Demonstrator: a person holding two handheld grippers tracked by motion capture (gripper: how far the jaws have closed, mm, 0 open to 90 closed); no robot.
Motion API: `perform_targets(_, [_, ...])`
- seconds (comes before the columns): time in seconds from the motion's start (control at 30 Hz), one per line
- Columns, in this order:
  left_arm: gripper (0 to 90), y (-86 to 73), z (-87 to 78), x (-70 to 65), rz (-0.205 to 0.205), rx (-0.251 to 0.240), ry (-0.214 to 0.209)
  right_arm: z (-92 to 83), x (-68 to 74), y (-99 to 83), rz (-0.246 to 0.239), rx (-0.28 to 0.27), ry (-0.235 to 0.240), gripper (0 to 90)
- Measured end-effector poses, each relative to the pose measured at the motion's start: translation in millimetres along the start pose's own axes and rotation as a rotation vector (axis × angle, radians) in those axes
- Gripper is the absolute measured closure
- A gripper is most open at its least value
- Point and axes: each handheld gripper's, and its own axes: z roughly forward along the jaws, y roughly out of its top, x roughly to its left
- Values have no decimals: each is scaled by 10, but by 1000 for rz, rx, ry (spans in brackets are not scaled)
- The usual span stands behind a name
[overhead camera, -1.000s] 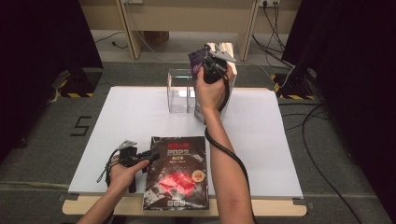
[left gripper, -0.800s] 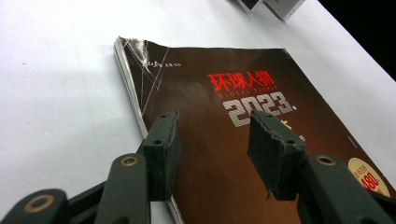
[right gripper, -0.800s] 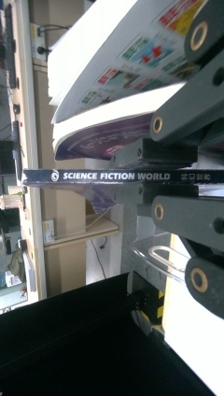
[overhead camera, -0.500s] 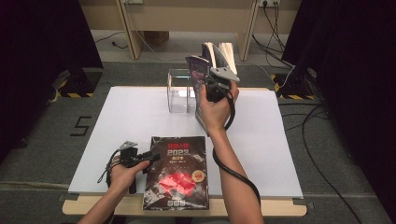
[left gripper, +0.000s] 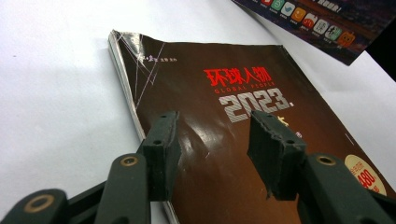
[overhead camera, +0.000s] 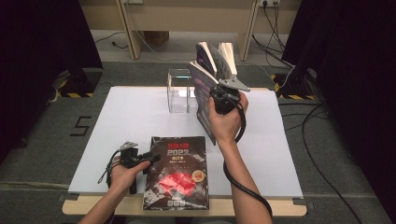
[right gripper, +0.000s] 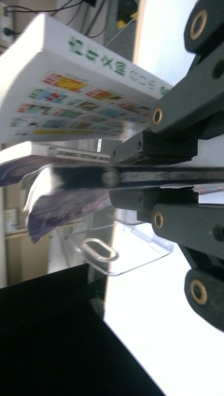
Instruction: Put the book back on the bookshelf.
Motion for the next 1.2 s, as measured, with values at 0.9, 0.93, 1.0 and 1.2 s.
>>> perform_targets(0.9, [522, 15, -22, 28, -7, -10, 1, 194, 98, 269, -7, 53, 14, 843])
perform_targets(0.93, [522, 15, -22, 32, -7, -10, 2, 219, 101, 283, 3, 41, 7, 844])
perform_targets(1.0, [522, 15, -19, 39, -10, -11, 4, 249, 109, 306, 16, 18, -11, 844])
perform_targets(1.2, [523, 16, -23, 41, -10, -11, 3, 334, 130, 397, 36, -14, -39, 843])
